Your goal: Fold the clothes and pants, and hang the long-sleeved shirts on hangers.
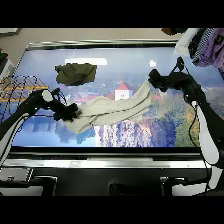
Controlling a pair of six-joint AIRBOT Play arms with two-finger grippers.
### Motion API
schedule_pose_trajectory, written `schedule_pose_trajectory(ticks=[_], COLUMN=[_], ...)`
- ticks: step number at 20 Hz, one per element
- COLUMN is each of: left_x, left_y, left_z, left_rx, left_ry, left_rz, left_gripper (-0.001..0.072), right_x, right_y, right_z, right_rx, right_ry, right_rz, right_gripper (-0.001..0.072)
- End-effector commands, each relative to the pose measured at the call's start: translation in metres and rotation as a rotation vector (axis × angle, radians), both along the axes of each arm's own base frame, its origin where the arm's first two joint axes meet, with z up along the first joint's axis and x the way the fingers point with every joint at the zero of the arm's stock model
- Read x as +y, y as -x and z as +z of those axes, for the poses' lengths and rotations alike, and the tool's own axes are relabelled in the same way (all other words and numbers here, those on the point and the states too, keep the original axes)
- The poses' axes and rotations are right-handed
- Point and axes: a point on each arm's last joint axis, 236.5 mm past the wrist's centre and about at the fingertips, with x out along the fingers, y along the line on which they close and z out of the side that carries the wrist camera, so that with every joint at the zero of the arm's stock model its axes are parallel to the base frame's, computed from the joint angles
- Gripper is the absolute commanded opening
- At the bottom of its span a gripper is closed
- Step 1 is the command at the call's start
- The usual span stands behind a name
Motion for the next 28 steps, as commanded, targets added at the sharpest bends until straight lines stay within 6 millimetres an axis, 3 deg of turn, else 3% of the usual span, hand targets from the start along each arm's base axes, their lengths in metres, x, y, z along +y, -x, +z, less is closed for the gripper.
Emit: schedule_pose_trajectory(ticks=[1, 4, 6, 8, 10, 13, 16, 21, 24, 25, 26, 27, 28], left_x=[0.021, 0.072, 0.118, 0.156, 0.173, 0.171, 0.143, 0.097, 0.081, 0.079, 0.079, 0.080, 0.083], left_y=[0.003, -0.011, -0.019, -0.023, -0.040, -0.071, -0.088, -0.099, -0.099, -0.101, -0.103, -0.108, -0.114], left_z=[0.012, 0.054, 0.075, 0.078, 0.076, 0.061, 0.030, -0.012, -0.022, -0.020, -0.015, -0.006, 0.006], left_rx=[-0.013, -0.147, -0.217, -0.245, -0.313, -0.395, -0.392, -0.339, -0.322, -0.328, -0.337, -0.357, -0.384], left_ry=[-0.031, -0.054, -0.073, -0.045, 0.039, 0.178, 0.309, 0.416, 0.416, 0.417, 0.422, 0.421, 0.422], left_rz=[-0.031, -0.003, 0.100, 0.212, 0.259, 0.283, 0.251, 0.233, 0.208, 0.207, 0.202, 0.191, 0.183], left_gripper=[0.0609, 0.0616, 0.0616, 0.0616, 0.0616, 0.0616, 0.0615, 0.0613, 0.0591, 0.0451, 0.0084, 0.0024, 0.0023], right_x=[0.004, 0.000, -0.003, -0.003, -0.003, -0.003, -0.002, -0.002, -0.002, -0.002, -0.001, -0.001, 0.001], right_y=[0.033, 0.062, 0.079, 0.090, 0.093, 0.094, 0.095, 0.097, 0.097, 0.098, 0.098, 0.099, 0.098], right_z=[-0.012, -0.015, -0.018, -0.023, -0.024, -0.024, -0.025, -0.025, -0.025, -0.026, -0.026, -0.025, -0.022], right_rx=[0.106, 0.185, 0.238, 0.282, 0.293, 0.297, 0.302, 0.312, 0.316, 0.319, 0.321, 0.321, 0.313], right_ry=[0.080, 0.152, 0.189, 0.199, 0.200, 0.199, 0.198, 0.194, 0.189, 0.188, 0.187, 0.183, 0.177], right_rz=[0.115, 0.196, 0.236, 0.262, 0.270, 0.272, 0.276, 0.276, 0.268, 0.270, 0.271, 0.272, 0.270], right_gripper=[0.0033, 0.0033, 0.0033, 0.0034, 0.0034, 0.0034, 0.0034, 0.0034, 0.0034, 0.0034, 0.0034, 0.0034, 0.0034])
